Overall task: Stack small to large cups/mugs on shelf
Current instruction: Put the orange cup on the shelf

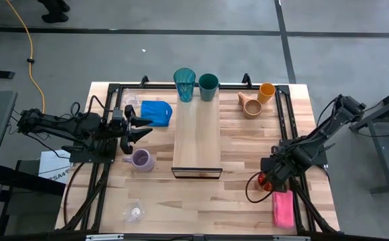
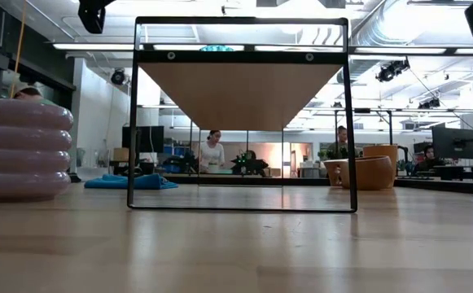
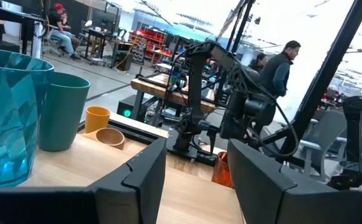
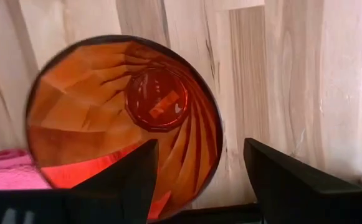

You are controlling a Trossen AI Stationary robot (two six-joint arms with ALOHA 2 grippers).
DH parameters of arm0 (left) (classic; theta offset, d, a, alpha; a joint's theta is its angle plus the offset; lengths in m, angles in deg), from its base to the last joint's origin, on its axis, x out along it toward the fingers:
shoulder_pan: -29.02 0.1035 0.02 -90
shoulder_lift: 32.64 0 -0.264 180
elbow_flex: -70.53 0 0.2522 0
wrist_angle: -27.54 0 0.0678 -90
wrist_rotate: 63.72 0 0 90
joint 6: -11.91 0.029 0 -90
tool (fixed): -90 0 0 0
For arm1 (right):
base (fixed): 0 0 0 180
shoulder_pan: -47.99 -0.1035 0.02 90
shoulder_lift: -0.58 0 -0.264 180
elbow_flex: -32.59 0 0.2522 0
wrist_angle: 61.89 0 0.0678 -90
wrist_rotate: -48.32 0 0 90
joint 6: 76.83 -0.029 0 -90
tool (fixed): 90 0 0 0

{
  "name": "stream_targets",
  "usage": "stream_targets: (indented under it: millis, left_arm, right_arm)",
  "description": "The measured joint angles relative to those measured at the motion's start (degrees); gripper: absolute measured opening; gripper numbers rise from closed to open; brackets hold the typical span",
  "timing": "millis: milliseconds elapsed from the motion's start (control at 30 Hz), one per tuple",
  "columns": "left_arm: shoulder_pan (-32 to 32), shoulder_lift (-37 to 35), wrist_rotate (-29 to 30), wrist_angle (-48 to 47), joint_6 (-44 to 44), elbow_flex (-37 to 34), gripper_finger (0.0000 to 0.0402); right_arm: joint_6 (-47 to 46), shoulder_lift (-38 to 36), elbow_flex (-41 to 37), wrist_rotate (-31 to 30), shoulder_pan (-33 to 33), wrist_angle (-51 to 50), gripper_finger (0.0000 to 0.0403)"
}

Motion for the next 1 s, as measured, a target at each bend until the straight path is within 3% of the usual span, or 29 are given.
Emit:
stream_targets:
  millis: [367,500,667,867,1000]
  left_arm:
    - [0.00,0.00,0.02,0.00,0.00,0.00,0.0161]
    - [0.00,0.00,0.07,-0.02,-0.01,0.00,0.0161]
    - [0.00,0.00,0.09,-0.02,0.00,0.00,0.0161]
    - [0.00,0.00,0.09,-0.04,0.00,0.00,0.0161]
    - [0.00,0.00,0.09,-0.04,0.00,0.00,0.0161]
  right_arm:
    - [-2.75,-0.02,-5.37,-0.40,0.02,4.84,0.0170]
    - [-2.62,-0.02,-5.37,-0.35,0.04,5.34,0.0114]
    - [-3.52,-0.04,-5.20,-0.04,0.19,6.27,0.0015]
    - [-0.84,-0.08,1.63,-1.95,2.03,2.29,0.0004]
    - [2.76,-0.14,10.60,-8.22,4.43,-2.04,0.0003]
